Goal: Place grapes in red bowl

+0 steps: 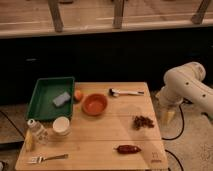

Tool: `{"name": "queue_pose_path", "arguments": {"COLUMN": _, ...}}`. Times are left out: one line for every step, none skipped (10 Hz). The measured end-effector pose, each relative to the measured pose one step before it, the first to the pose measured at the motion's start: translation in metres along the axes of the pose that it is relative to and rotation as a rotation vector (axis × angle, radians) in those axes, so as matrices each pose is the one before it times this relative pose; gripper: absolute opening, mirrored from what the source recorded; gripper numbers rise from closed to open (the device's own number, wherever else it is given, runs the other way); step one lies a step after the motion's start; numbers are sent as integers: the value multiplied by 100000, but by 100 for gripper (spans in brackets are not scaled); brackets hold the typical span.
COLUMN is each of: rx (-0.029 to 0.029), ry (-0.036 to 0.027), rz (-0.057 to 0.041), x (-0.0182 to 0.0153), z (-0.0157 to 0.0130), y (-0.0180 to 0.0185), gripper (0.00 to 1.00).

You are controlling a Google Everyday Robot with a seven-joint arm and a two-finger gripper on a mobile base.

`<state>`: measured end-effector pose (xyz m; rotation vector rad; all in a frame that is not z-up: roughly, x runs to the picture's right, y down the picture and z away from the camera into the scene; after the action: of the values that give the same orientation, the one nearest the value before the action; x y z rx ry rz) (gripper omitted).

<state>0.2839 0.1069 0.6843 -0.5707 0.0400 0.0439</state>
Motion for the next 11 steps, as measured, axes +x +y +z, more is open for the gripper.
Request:
{"name": "queue_pose_path", "arguments": {"rx": -7, "ry": 0, "rz": 1, "x": -1, "z": 1, "y": 2, "gripper": 80}}
{"name": "queue_pose_path", "arguments": {"rx": 11, "ry": 2, "rz": 0, "x": 0, "z": -3, "y": -2, "gripper": 80}}
{"name": "queue_pose_path", "arguments": {"rx": -4, "ry": -2, "rz": 4, "x": 1, "z": 0, "y": 0, "gripper": 80}}
{"name": "queue_pose_path", "arguments": {"rx": -4, "ry": 1, "rz": -4, "x": 0, "z": 1, "y": 2, "gripper": 80}}
{"name": "queue_pose_path", "arguments": {"rx": 3, "ry": 4, "rz": -3, "x": -1, "z": -2, "y": -2, "gripper": 80}}
{"name": "queue_pose_path", "arguments": {"rx": -3, "ry": -1, "rz": 8, "x": 4, "z": 3, "y": 2, "gripper": 80}}
{"name": "queue_pose_path", "arguments": {"rx": 23, "ry": 10, "rz": -4, "x": -3, "z": -15, "y": -6, "gripper": 80}}
{"name": "queue_pose_path", "arguments": {"rx": -32, "ry": 32, "rz": -75, "x": -9, "z": 28, "y": 22, "gripper": 80}}
{"name": "queue_pose_path", "arguments": {"rx": -284, "ry": 255, "rz": -938, "x": -37, "z": 368, "y": 181, "gripper": 80}}
{"name": "queue_pose_path", "arguments": {"rx": -740, "ry": 309, "rz": -2882, "x": -465, "z": 1256, "y": 346, "gripper": 80}}
{"name": "queue_pose_path", "arguments": {"rx": -366, "ry": 169, "rz": -2133, "x": -452, "z": 1278, "y": 173, "gripper": 80}}
